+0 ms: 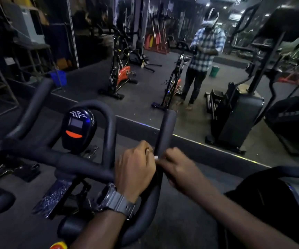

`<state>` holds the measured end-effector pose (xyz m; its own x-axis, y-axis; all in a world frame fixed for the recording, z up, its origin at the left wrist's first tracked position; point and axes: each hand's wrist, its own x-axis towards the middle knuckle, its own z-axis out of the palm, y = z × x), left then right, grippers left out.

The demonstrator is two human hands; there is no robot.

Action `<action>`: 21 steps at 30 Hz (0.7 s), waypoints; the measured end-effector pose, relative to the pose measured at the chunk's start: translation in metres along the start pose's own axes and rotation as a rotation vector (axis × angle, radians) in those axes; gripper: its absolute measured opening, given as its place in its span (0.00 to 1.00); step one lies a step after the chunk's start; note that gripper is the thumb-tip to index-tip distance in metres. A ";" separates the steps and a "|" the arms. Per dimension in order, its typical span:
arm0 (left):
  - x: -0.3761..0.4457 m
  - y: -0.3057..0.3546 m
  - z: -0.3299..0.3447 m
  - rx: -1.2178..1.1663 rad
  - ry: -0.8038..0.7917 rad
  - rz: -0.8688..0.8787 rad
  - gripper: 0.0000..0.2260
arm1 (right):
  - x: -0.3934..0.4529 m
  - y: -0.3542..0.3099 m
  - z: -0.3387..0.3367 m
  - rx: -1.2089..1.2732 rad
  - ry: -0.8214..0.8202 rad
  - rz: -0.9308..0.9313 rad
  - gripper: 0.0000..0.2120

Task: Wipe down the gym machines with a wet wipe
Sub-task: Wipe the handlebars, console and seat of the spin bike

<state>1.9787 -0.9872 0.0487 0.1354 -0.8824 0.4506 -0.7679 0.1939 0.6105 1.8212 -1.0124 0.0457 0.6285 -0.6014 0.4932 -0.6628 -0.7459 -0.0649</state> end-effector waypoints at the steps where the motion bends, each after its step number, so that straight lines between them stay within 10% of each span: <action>1: -0.001 0.001 0.001 -0.012 -0.015 0.005 0.12 | 0.019 0.015 -0.004 -0.048 0.031 0.031 0.10; 6: 0.000 0.001 0.006 0.003 -0.023 0.017 0.14 | 0.076 0.050 -0.010 0.030 0.485 0.392 0.08; 11: -0.001 0.002 0.008 0.016 -0.017 0.033 0.13 | -0.043 -0.047 0.037 0.352 0.465 0.480 0.12; 17: -0.003 0.000 0.009 0.041 -0.028 0.075 0.09 | 0.034 0.015 0.027 0.704 0.701 0.853 0.14; 21: -0.002 -0.002 0.010 0.024 -0.037 0.080 0.10 | -0.012 -0.022 0.039 1.145 0.553 1.036 0.12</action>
<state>1.9739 -0.9900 0.0400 0.0498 -0.8797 0.4729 -0.7904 0.2547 0.5571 1.8447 -0.9999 0.0072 -0.2452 -0.9683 0.0480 0.1039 -0.0755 -0.9917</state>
